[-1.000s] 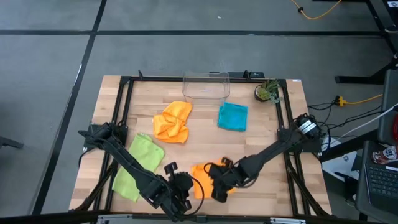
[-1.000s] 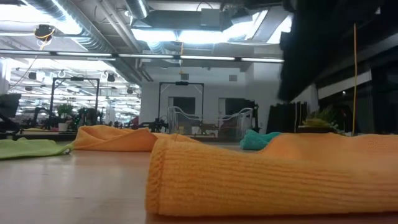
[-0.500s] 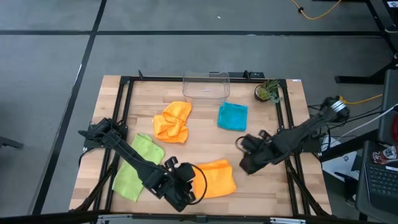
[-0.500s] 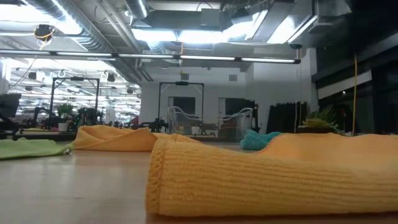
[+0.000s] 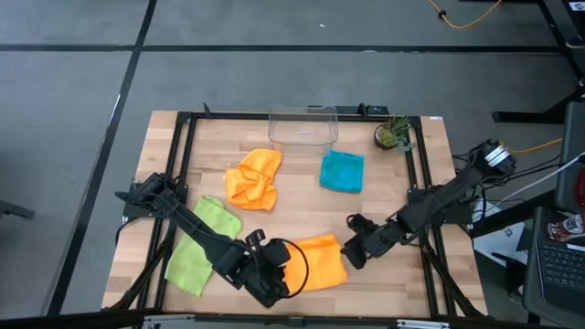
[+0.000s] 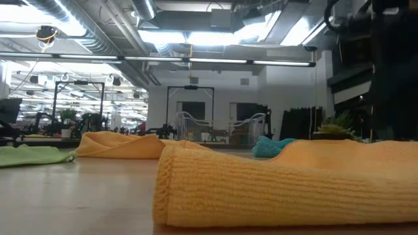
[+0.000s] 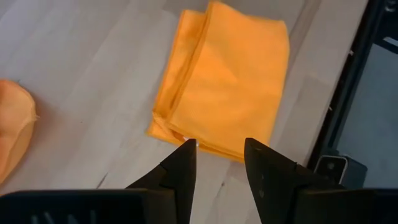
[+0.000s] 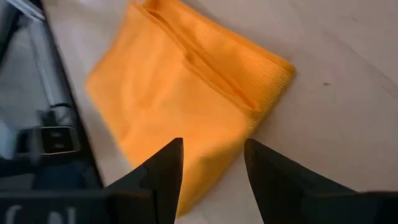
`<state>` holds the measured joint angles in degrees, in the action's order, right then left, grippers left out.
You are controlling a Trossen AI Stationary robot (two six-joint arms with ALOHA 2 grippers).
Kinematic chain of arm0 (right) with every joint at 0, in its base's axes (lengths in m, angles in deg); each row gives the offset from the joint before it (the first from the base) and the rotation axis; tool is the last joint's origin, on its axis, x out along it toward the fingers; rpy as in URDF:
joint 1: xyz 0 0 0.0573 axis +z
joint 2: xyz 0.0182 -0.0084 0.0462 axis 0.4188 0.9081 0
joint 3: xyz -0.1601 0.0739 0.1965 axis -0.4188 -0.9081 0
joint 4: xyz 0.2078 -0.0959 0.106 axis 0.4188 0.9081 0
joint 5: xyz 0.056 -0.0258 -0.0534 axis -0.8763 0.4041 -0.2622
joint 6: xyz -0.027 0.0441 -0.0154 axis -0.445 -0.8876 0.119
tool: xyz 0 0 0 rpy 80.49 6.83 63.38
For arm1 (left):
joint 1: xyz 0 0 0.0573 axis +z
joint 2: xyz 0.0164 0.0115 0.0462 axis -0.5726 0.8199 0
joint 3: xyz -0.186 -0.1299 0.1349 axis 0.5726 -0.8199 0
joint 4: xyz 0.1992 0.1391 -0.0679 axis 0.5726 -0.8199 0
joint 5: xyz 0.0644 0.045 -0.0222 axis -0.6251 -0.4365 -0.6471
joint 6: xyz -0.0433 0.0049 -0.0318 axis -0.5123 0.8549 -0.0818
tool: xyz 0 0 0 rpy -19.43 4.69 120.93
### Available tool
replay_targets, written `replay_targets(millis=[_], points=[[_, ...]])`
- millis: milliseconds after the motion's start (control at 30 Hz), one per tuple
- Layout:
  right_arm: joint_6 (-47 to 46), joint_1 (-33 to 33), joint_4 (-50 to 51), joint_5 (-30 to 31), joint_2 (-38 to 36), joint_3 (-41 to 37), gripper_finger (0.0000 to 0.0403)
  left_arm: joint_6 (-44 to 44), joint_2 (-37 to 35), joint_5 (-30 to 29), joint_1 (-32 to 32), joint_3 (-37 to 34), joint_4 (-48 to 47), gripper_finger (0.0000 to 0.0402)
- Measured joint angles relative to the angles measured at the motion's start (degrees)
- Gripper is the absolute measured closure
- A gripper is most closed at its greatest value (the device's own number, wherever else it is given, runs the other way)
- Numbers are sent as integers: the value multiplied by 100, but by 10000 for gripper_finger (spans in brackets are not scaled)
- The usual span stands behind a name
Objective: Fold microfiber towels
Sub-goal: Fold the bottom orange microfiber cloth
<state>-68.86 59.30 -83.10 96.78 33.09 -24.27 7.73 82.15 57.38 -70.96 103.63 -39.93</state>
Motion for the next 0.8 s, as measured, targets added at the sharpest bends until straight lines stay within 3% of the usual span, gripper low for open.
replay_targets(millis=[300, 800], points=[[84, -5, -1, 434, 502, 90, 229, -15, 0, 0, -13, 0, -2, 274], [167, -42, -485, 436, 917, 94, 233, -13, -2, -63, -16, 0, -13, 274]])
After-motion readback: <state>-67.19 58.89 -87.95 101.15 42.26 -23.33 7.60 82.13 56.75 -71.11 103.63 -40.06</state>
